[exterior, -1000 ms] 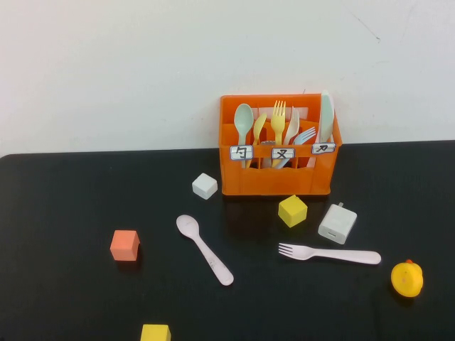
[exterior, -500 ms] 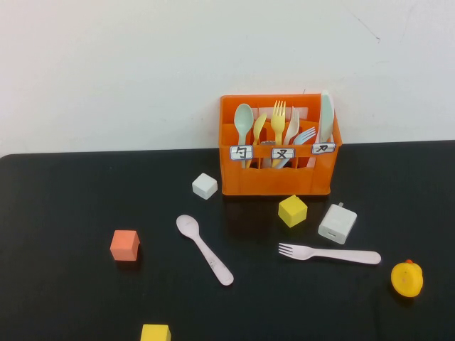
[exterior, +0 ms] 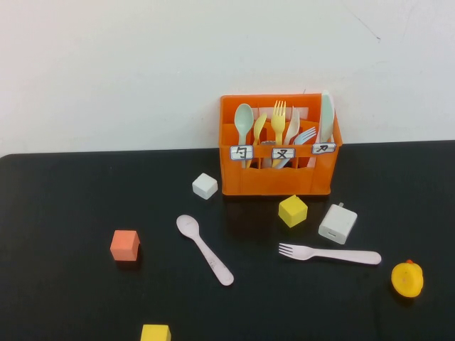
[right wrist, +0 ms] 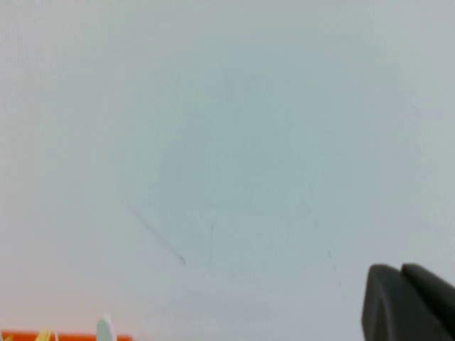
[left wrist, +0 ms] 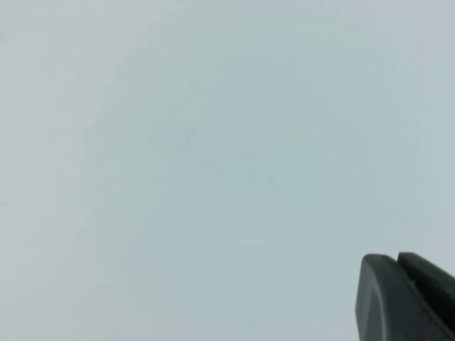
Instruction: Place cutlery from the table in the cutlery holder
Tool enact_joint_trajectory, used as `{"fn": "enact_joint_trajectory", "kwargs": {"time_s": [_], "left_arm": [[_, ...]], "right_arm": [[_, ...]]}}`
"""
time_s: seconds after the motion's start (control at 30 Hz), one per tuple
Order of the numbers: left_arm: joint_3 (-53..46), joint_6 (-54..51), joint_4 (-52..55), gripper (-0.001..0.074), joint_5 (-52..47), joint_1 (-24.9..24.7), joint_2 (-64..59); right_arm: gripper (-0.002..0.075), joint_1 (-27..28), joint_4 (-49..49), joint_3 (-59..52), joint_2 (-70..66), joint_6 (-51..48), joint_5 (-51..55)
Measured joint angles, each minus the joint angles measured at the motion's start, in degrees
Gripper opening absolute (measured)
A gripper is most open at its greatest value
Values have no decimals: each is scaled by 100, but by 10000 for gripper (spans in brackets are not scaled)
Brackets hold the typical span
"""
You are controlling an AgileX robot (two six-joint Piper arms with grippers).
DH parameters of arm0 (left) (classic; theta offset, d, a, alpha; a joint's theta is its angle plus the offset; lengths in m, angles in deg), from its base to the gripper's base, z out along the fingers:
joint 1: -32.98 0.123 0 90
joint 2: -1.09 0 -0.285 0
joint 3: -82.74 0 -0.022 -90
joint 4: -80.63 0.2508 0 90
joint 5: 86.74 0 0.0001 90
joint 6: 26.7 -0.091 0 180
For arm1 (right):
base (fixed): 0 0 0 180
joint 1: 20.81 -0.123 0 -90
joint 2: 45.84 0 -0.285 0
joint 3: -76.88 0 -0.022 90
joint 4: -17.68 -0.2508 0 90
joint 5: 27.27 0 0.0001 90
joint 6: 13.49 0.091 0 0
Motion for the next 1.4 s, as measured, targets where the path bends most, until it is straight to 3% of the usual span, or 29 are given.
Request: {"fn": "enact_joint_trajectory", "kwargs": {"time_s": [0.2,0.47,0.83,0.97,1.1,1.3,1.4], "left_arm": [[0,77,-132,-1,-200,0,0],[1457,257,-960,-1,-2792,0,-235],[1972,435,-1109,-2,-2769,0,-1907],[2503,503,-1109,-2,-3773,0,-2646],[3388,332,-1120,-2,-5093,0,-3554],[4398,-930,-2143,-1,-6685,0,-5061],[4716,-1706,-2892,-2,-7281,0,-5792]], "right_arm": [[-2,0,-3,13,0,0,-425],[-2,0,858,1118,0,0,1279],[-2,0,837,2746,-1376,-57,3660],[-2,0,228,2895,-2031,-704,4280],[-2,0,-1187,2919,-2638,-1892,4800],[-2,0,-2747,2919,-3439,-4175,5530],[-2,0,-3201,2919,-3741,-4768,5910]]}}
